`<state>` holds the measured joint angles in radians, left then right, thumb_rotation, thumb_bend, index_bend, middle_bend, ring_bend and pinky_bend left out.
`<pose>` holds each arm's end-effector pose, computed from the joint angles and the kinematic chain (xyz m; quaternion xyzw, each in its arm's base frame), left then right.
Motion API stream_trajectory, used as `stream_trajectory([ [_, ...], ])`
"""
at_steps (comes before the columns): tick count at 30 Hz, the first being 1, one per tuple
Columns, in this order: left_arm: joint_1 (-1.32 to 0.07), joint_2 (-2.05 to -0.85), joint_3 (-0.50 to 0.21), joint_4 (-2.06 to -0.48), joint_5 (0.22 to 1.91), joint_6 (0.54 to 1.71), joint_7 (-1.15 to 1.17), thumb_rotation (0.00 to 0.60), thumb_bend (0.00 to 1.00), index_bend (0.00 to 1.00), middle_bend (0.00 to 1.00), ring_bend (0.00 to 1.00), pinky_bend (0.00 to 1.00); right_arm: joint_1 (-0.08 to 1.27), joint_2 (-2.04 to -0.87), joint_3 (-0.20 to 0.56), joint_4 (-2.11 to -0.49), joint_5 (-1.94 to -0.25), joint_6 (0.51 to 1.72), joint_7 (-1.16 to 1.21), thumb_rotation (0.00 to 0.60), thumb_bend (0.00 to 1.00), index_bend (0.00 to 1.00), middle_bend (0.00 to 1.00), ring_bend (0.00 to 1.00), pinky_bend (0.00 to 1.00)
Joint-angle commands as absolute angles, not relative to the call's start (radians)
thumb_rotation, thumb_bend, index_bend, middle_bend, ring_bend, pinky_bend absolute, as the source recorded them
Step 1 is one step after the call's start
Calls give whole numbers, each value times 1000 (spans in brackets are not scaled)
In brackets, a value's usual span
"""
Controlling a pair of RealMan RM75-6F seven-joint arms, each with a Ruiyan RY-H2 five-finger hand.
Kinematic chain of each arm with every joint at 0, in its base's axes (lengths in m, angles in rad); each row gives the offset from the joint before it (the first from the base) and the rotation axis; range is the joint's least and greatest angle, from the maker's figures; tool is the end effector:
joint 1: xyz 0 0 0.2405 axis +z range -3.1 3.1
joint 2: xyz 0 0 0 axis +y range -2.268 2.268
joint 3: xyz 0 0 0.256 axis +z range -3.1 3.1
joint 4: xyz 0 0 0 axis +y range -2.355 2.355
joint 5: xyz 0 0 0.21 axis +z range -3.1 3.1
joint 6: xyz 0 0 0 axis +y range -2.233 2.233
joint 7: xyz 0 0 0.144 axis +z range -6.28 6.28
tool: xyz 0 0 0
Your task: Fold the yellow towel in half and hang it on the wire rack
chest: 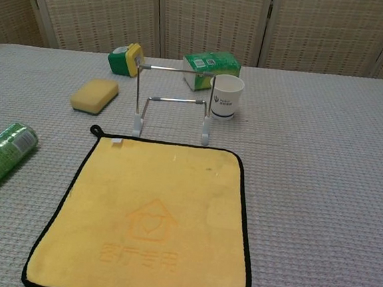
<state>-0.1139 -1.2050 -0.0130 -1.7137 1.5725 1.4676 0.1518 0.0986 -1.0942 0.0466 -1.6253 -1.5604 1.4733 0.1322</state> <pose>-0.2694 0.1779 0.1145 -0.6294 -0.3850 -0.4065 0.5389 -0.3008 -0.1841 0.1603 0.5940 -0.4109 0.4326 0.5396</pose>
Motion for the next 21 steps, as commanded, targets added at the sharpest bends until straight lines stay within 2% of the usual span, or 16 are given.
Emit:
stream_trajectory([
  [1, -143, -1181, 16, -1696, 1627, 1425, 108, 600, 236, 221, 304, 346, 414, 102, -1090, 45, -1631, -1565, 1470, 129, 600, 259, 255, 314, 231, 280],
  [7, -191, -1167, 55, -1657, 1732, 1381, 76, 600, 250, 256, 445, 471, 492, 107, -1087, 39, -1644, -1571, 1457, 126, 600, 260, 254, 315, 231, 280],
  [11, -234, -1169, 90, -1635, 1814, 1337, 66, 600, 250, 280, 575, 612, 729, 110, -1086, 30, -1655, -1579, 1448, 119, 600, 261, 255, 315, 231, 280],
  [14, -267, -1175, 113, -1629, 1862, 1296, 72, 600, 250, 301, 667, 689, 826, 114, -1085, 22, -1664, -1590, 1440, 115, 600, 261, 255, 315, 231, 280],
  [18, -309, -1183, 135, -1631, 1901, 1239, 75, 600, 248, 317, 771, 780, 879, 124, -1083, 8, -1676, -1612, 1422, 106, 600, 261, 255, 315, 231, 280],
  [21, -336, -1204, 143, -1621, 1926, 1214, 76, 600, 249, 322, 813, 824, 893, 132, -1087, 0, -1687, -1632, 1413, 102, 600, 261, 254, 315, 231, 281],
])
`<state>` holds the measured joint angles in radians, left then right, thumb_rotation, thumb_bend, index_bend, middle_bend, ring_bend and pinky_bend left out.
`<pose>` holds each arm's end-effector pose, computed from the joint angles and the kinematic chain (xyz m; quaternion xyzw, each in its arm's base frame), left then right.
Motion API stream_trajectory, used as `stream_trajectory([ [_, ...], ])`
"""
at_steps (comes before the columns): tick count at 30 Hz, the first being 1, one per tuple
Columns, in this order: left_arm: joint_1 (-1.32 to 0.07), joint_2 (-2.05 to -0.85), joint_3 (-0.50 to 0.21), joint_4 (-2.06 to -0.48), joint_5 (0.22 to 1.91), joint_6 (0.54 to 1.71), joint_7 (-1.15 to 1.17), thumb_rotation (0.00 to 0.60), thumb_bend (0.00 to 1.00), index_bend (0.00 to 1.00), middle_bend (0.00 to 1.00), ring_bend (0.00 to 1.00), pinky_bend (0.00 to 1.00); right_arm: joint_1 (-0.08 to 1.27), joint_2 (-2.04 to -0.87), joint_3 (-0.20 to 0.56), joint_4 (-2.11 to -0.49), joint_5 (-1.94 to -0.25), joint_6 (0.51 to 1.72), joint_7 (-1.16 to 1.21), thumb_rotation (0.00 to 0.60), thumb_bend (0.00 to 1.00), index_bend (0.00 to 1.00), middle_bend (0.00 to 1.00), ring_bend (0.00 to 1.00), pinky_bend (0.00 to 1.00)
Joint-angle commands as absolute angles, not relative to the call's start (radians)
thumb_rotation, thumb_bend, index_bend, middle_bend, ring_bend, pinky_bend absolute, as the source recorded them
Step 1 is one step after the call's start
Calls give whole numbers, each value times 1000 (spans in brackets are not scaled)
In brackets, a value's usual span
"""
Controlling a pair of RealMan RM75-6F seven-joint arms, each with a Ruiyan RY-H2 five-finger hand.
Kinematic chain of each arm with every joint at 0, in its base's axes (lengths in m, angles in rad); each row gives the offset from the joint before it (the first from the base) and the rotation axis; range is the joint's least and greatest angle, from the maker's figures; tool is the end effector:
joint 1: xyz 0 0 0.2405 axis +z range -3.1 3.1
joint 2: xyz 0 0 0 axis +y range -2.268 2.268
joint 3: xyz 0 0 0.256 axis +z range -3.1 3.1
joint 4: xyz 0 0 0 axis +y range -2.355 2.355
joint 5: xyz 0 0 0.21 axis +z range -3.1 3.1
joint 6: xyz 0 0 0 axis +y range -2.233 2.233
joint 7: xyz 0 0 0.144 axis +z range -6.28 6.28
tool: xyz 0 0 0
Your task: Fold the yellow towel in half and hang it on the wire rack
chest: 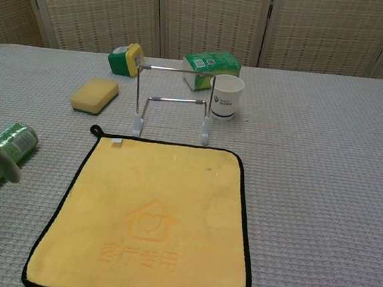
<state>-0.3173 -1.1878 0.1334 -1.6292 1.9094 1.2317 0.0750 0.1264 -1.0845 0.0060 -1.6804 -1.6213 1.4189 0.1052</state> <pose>-0.2393 0.1765 0.0636 -0.8204 -0.2968 -0.3634 0.3268 -0.2840 -0.1808 0.1427 0.6322 -0.4210 0.4227 0.4944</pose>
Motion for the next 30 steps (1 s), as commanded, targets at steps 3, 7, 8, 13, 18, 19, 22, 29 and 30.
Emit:
stream_trajectory([
  [3, -358, -1235, 149, -1601, 1942, 1191, 76, 600, 249, 329, 844, 849, 902, 139, -1093, -5, -1693, -1644, 1407, 101, 600, 261, 255, 318, 231, 280],
  [7, -383, -1277, 163, -1571, 1962, 1159, 95, 600, 249, 339, 883, 874, 910, 151, -1102, -11, -1698, -1659, 1393, 101, 600, 261, 255, 325, 239, 281],
  [8, -386, -1285, 166, -1567, 1963, 1153, 96, 600, 249, 342, 894, 882, 915, 154, -1103, -14, -1700, -1664, 1388, 100, 600, 261, 255, 325, 242, 281],
  [13, -402, -1326, 180, -1540, 1968, 1135, 100, 600, 249, 357, 930, 912, 936, 176, -1118, -27, -1706, -1695, 1361, 98, 600, 261, 255, 331, 255, 280],
  [18, -416, -1374, 180, -1510, 1961, 1128, 96, 600, 249, 373, 941, 922, 945, 190, -1133, -33, -1703, -1703, 1347, 105, 600, 261, 254, 336, 276, 280],
  [19, -419, -1380, 179, -1505, 1956, 1120, 99, 600, 249, 374, 943, 922, 946, 191, -1134, -33, -1702, -1702, 1348, 106, 600, 261, 255, 336, 279, 280],
  [22, -427, -1398, 177, -1489, 1936, 1096, 125, 600, 249, 376, 943, 923, 947, 191, -1135, -35, -1697, -1698, 1350, 110, 600, 261, 255, 341, 291, 280],
  [29, -432, -1422, 176, -1473, 1903, 1087, 140, 600, 248, 394, 944, 923, 947, 187, -1137, -41, -1691, -1687, 1354, 117, 600, 261, 255, 345, 310, 280],
  [30, -433, -1424, 176, -1470, 1901, 1088, 140, 600, 248, 399, 944, 923, 947, 187, -1137, -41, -1689, -1685, 1353, 118, 600, 261, 255, 345, 312, 280],
])
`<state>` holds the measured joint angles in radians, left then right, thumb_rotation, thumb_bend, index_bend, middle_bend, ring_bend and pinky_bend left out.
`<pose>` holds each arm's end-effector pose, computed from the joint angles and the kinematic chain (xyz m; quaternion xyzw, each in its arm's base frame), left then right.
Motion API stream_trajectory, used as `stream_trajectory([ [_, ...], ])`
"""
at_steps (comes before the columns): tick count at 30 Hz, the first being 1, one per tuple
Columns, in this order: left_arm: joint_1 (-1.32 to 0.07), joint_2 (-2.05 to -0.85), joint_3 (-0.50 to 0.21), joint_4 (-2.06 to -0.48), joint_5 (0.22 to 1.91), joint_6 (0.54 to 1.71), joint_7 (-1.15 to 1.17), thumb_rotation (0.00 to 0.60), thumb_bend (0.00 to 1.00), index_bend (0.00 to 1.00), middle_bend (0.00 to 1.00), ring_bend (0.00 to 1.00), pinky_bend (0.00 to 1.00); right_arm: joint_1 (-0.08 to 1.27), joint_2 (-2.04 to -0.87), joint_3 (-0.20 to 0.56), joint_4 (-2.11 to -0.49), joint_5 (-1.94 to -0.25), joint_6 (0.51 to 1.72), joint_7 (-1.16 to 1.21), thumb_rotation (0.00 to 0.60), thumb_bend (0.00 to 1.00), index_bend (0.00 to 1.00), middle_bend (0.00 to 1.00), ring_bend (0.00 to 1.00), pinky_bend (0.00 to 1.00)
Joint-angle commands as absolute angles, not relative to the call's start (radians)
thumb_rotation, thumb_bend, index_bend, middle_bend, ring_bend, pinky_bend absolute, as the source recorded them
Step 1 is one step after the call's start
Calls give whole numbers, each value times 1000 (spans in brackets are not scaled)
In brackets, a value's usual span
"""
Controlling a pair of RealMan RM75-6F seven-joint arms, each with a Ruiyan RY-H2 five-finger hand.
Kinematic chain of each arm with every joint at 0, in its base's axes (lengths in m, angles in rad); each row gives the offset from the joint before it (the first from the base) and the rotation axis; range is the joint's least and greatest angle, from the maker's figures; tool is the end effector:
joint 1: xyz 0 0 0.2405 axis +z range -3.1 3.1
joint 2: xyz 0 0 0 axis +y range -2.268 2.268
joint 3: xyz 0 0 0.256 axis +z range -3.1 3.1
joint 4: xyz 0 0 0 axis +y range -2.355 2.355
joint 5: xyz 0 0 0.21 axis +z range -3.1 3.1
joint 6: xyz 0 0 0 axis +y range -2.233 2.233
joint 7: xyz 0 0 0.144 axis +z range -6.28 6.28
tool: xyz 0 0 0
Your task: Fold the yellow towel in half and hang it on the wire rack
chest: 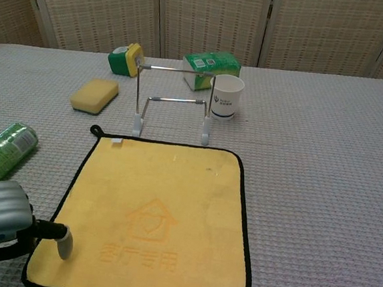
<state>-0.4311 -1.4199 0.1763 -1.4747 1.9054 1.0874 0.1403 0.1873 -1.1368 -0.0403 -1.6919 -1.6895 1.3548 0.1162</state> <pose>-0.2278 0.1813 -0.0164 -0.8740 -0.2563 -0.3268 0.2521 -0.2635 -0.1823 0.1089 0.6696 -0.4349 0.4286 0.4229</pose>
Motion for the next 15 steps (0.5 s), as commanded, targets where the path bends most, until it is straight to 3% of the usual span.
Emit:
stream_trajectory([
  [1, -435, -1426, 176, -1468, 1899, 1089, 139, 600, 248, 401, 944, 923, 946, 187, -1137, -41, -1688, -1683, 1353, 118, 600, 261, 255, 345, 313, 280],
  [15, -451, -1455, 183, -1432, 1881, 1116, 116, 600, 249, 475, 954, 933, 953, 186, -1144, -45, -1679, -1669, 1355, 124, 600, 264, 255, 346, 327, 280],
])
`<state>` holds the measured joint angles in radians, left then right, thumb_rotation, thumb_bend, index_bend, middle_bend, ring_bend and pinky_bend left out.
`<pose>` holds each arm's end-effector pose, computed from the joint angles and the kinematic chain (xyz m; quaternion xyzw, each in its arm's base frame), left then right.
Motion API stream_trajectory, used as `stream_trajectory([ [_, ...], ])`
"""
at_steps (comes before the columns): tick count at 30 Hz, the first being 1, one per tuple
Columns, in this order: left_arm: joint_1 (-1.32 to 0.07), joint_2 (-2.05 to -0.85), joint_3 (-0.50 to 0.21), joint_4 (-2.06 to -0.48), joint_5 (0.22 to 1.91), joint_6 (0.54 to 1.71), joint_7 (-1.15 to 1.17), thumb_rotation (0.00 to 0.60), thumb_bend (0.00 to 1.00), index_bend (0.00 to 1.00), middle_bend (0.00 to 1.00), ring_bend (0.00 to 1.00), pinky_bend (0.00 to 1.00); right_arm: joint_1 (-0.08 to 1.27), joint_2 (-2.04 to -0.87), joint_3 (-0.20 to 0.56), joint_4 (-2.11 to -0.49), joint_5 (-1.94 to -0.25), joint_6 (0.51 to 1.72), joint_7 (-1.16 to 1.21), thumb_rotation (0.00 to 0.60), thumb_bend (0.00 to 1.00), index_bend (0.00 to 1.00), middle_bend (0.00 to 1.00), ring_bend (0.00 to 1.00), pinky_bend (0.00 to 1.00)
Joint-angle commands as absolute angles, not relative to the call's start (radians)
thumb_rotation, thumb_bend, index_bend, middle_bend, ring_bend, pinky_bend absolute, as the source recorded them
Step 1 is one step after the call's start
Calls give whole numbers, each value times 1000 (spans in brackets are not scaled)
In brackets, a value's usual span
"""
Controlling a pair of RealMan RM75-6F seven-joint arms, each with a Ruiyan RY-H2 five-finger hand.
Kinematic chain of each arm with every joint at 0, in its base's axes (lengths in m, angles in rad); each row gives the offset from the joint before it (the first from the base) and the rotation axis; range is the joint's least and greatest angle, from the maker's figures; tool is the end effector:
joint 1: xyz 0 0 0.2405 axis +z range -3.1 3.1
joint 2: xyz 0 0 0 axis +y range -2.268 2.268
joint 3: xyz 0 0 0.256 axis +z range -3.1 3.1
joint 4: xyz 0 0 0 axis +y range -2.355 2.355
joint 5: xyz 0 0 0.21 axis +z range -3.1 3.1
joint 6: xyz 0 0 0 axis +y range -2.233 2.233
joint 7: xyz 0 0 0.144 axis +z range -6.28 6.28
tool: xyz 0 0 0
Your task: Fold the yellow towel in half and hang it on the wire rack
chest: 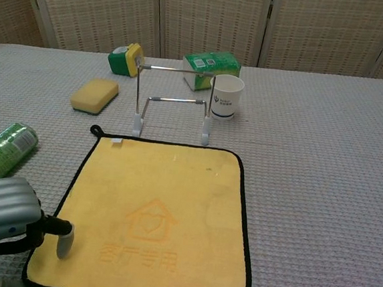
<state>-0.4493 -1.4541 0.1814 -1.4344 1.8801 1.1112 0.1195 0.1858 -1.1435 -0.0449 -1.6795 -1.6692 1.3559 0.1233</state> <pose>-0.2275 0.1885 -0.0222 -0.8680 -0.2608 -0.3361 0.2561 -0.2688 -0.1820 0.1082 0.6636 -0.4424 0.4245 0.4287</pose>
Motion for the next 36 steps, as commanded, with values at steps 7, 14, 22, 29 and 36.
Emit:
stream_trajectory([
  [7, -457, -1471, 191, -1416, 1874, 1121, 101, 600, 332, 520, 959, 935, 957, 193, -1148, -45, -1676, -1668, 1350, 127, 600, 265, 255, 350, 334, 281],
  [14, -459, -1489, 191, -1390, 1879, 1155, 83, 600, 423, 546, 962, 938, 958, 196, -1148, -47, -1673, -1662, 1344, 127, 600, 264, 255, 354, 346, 328],
  [22, -465, -1501, 194, -1384, 1875, 1165, 71, 600, 486, 595, 968, 943, 960, 240, -1169, -56, -1689, -1742, 1321, 126, 600, 265, 260, 368, 359, 340],
  [29, -465, -1502, 196, -1389, 1874, 1181, 75, 600, 497, 605, 969, 944, 961, 339, -1205, -70, -1713, -1849, 1221, 87, 600, 265, 266, 437, 446, 435],
  [36, -459, -1502, 203, -1390, 1868, 1190, 76, 600, 497, 605, 969, 943, 961, 436, -1267, -69, -1712, -1883, 1093, 30, 600, 211, 319, 783, 812, 930],
])
